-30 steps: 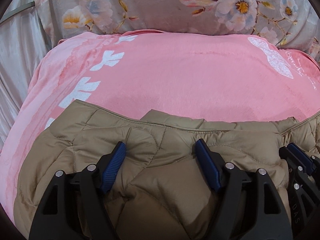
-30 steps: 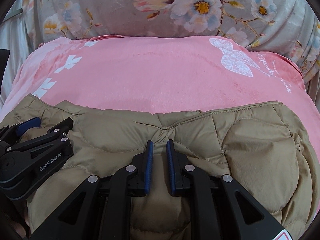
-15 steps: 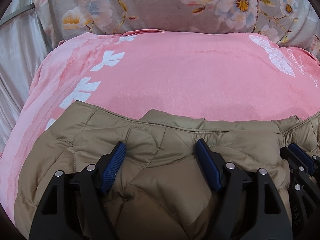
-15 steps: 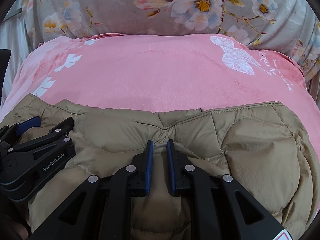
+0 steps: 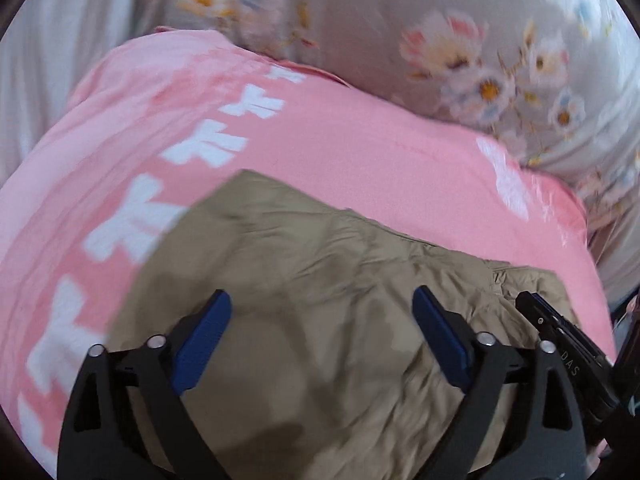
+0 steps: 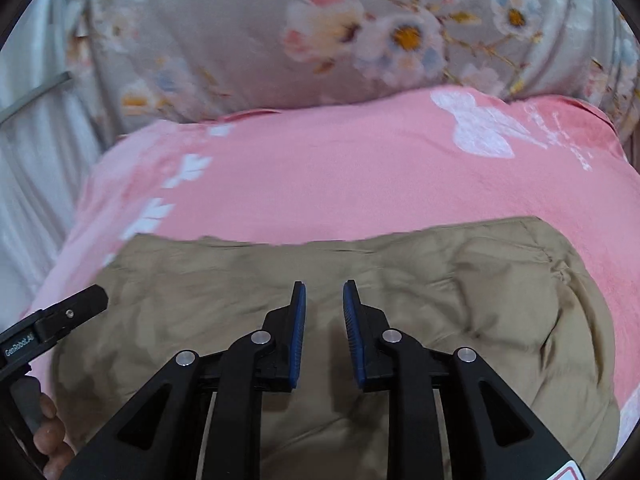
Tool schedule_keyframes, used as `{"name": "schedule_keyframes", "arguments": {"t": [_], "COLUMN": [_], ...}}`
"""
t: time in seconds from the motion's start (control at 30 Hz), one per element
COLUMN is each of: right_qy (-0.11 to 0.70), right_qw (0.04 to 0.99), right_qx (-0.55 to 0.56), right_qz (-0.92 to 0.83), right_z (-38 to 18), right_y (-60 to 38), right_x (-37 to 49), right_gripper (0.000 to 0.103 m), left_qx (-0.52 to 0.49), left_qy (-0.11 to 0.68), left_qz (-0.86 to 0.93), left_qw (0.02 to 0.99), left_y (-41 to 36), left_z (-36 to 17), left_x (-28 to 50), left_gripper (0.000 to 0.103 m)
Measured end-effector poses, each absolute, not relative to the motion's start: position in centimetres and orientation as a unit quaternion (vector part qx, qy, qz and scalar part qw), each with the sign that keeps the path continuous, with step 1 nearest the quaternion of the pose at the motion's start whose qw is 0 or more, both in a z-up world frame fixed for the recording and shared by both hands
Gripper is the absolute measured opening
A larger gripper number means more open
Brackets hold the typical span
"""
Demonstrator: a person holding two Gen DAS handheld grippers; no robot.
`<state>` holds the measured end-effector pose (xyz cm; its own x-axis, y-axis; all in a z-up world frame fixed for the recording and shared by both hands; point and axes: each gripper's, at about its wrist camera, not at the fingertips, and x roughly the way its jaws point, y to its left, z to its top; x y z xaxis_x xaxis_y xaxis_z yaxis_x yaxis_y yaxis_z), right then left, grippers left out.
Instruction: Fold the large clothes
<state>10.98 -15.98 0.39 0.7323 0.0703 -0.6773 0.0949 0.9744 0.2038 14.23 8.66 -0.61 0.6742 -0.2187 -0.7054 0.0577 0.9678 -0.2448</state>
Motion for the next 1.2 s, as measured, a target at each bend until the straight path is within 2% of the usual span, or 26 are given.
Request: {"name": "schedule_keyframes", "arguments": {"t": [0.1, 0.3, 0.43, 0.53, 0.6, 0.87, 0.9, 0.97, 1.0, 1.07, 1.1, 1.13, 1.17, 1.2], "right_qy": [0.369, 0.378, 0.387, 0.388, 0.388, 0.387, 0.386, 0.386, 0.386, 0.385, 0.385, 0.384, 0.383, 0.380], "right_qw": [0.925, 0.924, 0.921, 0.921, 0.921, 0.922, 0.922, 0.922, 0.922, 0.922, 0.922, 0.923, 0.923, 0.924], "right_qx": [0.086, 0.053, 0.038, 0.026, 0.023, 0.022, 0.023, 0.024, 0.026, 0.030, 0.032, 0.034, 0.038, 0.045], "right_qz": [0.018, -0.001, -0.001, -0.008, -0.009, -0.010, -0.009, -0.009, -0.009, -0.008, -0.007, -0.005, -0.003, 0.001], "right_z": [0.0, -3.3, -4.2, -4.5, -4.5, -4.4, -4.4, -4.3, -4.3, -4.3, -4.2, -4.2, -4.1, -4.0], "right_y": [-12.4, -10.4, -10.2, -9.9, -9.8, -9.8, -9.9, -9.8, -9.8, -9.9, -9.9, -10.0, -10.1, -10.3], "right_x": [10.3, 10.4, 10.5, 10.6, 10.5, 10.5, 10.5, 10.5, 10.5, 10.5, 10.5, 10.5, 10.4, 10.3], "right_gripper": [0.021, 0.022, 0.022, 0.022, 0.022, 0.022, 0.022, 0.022, 0.022, 0.022, 0.022, 0.022, 0.022, 0.022], "left_qx": [-0.127, -0.192, -0.211, -0.266, -0.253, -0.247, -0.258, -0.263, -0.261, -0.256, -0.250, -0.245, -0.240, -0.237], "left_qy": [0.396, 0.436, 0.447, 0.463, 0.455, 0.456, 0.458, 0.463, 0.459, 0.448, 0.439, 0.432, 0.426, 0.418], "left_qz": [-0.046, -0.011, -0.002, -0.019, -0.017, -0.039, -0.057, -0.075, -0.074, -0.072, -0.072, -0.077, -0.086, -0.100], "left_qw": [0.908, 0.879, 0.869, 0.845, 0.854, 0.854, 0.849, 0.843, 0.846, 0.853, 0.860, 0.865, 0.868, 0.871], "left_y": [13.4, 19.4, 20.5, 20.8, 20.1, 17.6, 17.1, 16.4, 15.9, 15.5, 15.3, 15.0, 14.7, 14.2], "left_z": [-0.7, -4.2, -5.9, -7.7, -7.9, -7.9, -7.8, -7.4, -6.7, -5.6, -4.5, -3.8, -2.9, -1.8], "left_x": [10.7, 7.2, 5.8, 5.6, 5.6, 7.3, 7.5, 7.7, 7.6, 7.3, 7.0, 6.8, 6.6, 6.5], "left_gripper": [0.093, 0.093, 0.093, 0.094, 0.098, 0.096, 0.094, 0.078, 0.073, 0.054, 0.047, 0.034, 0.028, 0.026]}}
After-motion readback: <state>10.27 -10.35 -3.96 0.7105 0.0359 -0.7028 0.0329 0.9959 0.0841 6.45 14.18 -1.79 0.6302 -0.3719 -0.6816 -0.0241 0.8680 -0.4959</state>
